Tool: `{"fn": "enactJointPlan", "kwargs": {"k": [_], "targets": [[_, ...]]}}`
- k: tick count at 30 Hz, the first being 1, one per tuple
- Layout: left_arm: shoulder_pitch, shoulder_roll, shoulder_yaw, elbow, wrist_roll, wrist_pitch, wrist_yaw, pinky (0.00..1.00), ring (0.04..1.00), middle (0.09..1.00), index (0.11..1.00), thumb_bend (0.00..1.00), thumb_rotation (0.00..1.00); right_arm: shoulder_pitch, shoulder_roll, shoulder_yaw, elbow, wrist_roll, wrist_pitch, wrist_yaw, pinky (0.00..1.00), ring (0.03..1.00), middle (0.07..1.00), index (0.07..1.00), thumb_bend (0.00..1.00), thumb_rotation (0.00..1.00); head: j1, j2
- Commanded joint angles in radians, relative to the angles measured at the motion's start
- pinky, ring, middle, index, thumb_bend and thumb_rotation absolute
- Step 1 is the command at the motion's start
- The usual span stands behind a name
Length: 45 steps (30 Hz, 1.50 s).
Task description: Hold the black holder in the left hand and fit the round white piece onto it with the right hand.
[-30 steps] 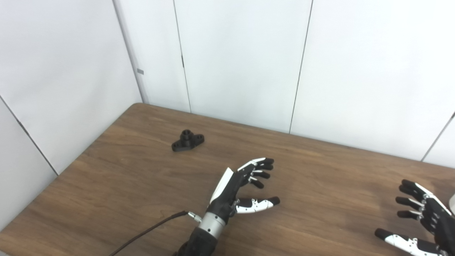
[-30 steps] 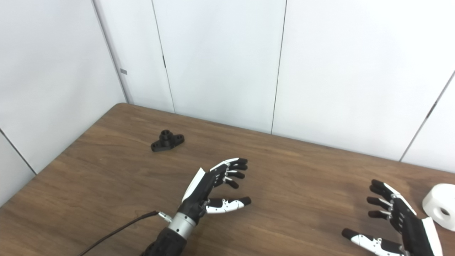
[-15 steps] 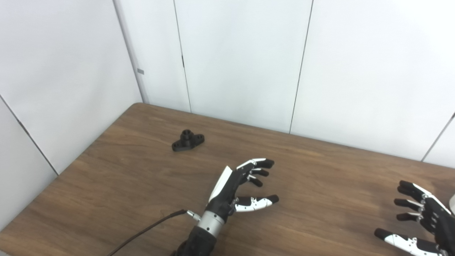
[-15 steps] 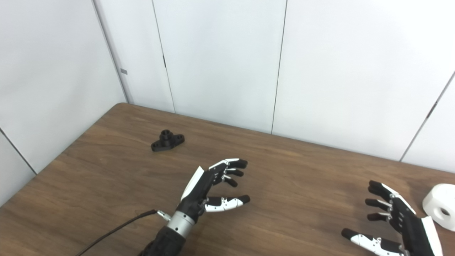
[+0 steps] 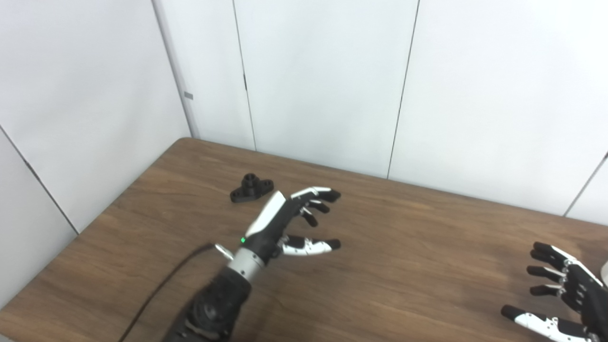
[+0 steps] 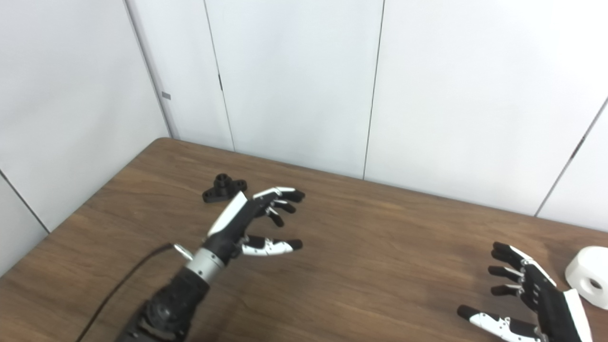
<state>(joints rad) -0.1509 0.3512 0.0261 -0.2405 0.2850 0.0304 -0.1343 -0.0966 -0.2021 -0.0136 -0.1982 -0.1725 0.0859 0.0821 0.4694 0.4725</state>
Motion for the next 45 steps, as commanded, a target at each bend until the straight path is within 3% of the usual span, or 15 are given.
{"fn": "enactJointPlan", "kwargs": {"k": [1,8,16,23,30,38,45], "targets": [[-0.056,0.048,0.026,-0.057,0.044,0.006,0.009,0.55,0.737,0.795,0.78,0.7,0.03,-0.033,-0.01,-0.003,-0.008,0.012,-0.019,0.002,0.56,0.734,0.805,0.796,0.72,0.0,-0.001,0.0],[-0.107,0.13,0.083,-0.095,0.091,0.11,-0.011,0.61,0.784,0.831,0.804,0.7,0.0,-0.036,-0.012,-0.002,-0.007,0.014,-0.019,0.002,0.58,0.739,0.812,0.804,0.7,0.0,0.001,0.0],[-0.13,0.209,0.131,-0.078,0.144,0.141,-0.002,0.65,0.787,0.822,0.794,0.71,0.0,-0.035,-0.01,0.0,-0.013,0.011,-0.014,0.0,0.58,0.732,0.814,0.806,0.7,0.0,-0.001,0.001],[-0.132,0.267,0.129,-0.039,0.273,0.137,0.019,0.73,0.856,0.867,0.821,0.75,0.08,-0.033,-0.016,-0.003,-0.015,0.014,-0.018,0.002,0.57,0.727,0.809,0.801,0.7,0.0,-0.004,0.006],[-0.151,0.308,0.088,-0.026,0.465,0.235,-0.025,0.82,0.974,0.963,0.876,0.85,0.28,-0.028,-0.023,-0.003,-0.027,0.012,-0.009,0.007,0.55,0.719,0.805,0.798,0.71,0.0,-0.002,0.009],[-0.167,0.323,0.062,0.026,0.546,0.333,-0.082,0.94,1.0,1.0,0.952,1.0,0.46,-0.027,-0.025,-0.004,-0.035,0.007,-0.003,0.004,0.56,0.717,0.804,0.796,0.71,0.0,0.0,0.011],[-0.168,0.327,0.038,0.111,0.564,0.361,-0.087,0.99,1.0,1.0,0.86,1.0,0.52,-0.027,-0.028,-0.005,-0.043,0.006,0.004,0.004,0.57,0.716,0.805,0.796,0.71,0.0,-0.004,0.014]]}}
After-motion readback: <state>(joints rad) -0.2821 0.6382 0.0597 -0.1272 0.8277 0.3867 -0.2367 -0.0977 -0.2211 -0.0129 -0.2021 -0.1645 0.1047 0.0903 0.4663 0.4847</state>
